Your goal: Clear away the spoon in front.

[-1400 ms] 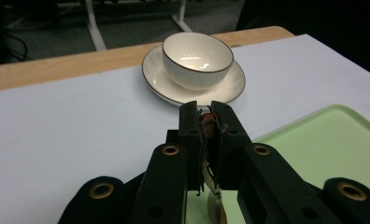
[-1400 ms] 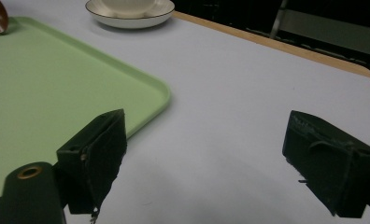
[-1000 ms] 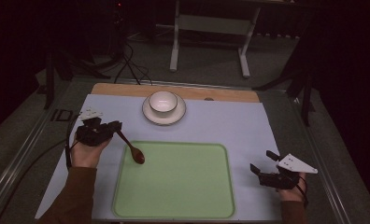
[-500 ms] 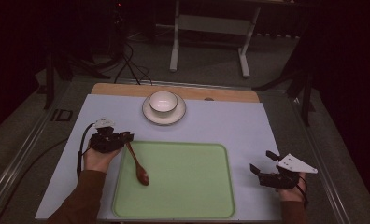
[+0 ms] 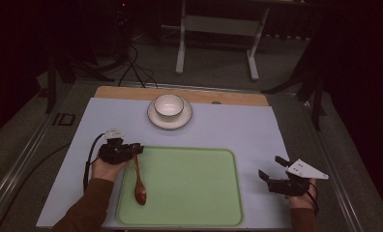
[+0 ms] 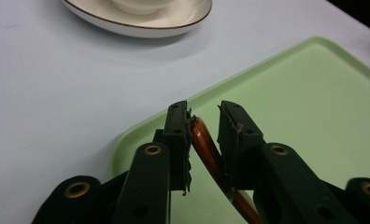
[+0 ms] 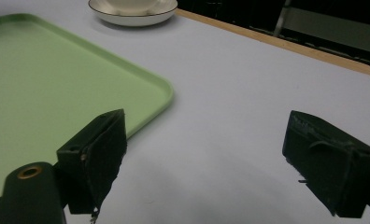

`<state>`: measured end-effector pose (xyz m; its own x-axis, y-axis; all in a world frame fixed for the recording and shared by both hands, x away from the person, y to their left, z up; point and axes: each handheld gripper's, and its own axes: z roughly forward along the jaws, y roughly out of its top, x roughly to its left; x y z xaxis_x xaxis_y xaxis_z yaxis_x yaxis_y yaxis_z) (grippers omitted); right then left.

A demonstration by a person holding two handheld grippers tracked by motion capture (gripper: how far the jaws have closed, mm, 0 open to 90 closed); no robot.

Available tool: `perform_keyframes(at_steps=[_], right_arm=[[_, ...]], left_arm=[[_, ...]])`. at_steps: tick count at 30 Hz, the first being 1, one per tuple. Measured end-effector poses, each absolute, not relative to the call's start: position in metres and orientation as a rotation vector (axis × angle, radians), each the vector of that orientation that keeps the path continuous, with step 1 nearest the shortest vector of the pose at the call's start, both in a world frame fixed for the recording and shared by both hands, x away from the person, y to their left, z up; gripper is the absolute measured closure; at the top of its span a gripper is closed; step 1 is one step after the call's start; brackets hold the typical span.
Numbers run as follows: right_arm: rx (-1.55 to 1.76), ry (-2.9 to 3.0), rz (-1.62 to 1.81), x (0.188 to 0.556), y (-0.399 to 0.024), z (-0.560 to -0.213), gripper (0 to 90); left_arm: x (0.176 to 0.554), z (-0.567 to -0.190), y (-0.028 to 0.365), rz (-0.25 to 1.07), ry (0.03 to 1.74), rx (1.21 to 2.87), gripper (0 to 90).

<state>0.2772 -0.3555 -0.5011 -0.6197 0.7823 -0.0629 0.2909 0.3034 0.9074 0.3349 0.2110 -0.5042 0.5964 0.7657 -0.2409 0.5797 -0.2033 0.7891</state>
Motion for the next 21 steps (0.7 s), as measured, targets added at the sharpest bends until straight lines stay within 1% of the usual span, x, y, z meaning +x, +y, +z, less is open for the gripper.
perform_keyframes(at_steps=[7, 11, 12, 18, 21], right_arm=[[0.953, 2.074, 1.283, 0.277, -0.356, -0.501, 13.5], [0.955, 2.075, 1.283, 0.277, -0.356, -0.501, 13.5], [0.956, 2.074, 1.283, 0.277, -0.356, -0.501, 13.6], [0.953, 2.076, 1.282, 0.276, -0.356, -0.501, 13.6], [0.953, 2.074, 1.284, 0.276, -0.356, -0.501, 13.6]], left_arm=[[0.336, -0.508, 0.208, 0.263, 1.056, 1.915, 74.3], [0.336, -0.510, 0.208, 0.249, 1.057, 1.910, 71.3], [0.335, -0.513, 0.209, 0.230, 1.065, 1.901, 71.3], [0.335, -0.520, 0.213, 0.206, 1.084, 1.897, 68.8], [0.336, -0.523, 0.213, 0.225, 1.108, 1.912, 66.7]])
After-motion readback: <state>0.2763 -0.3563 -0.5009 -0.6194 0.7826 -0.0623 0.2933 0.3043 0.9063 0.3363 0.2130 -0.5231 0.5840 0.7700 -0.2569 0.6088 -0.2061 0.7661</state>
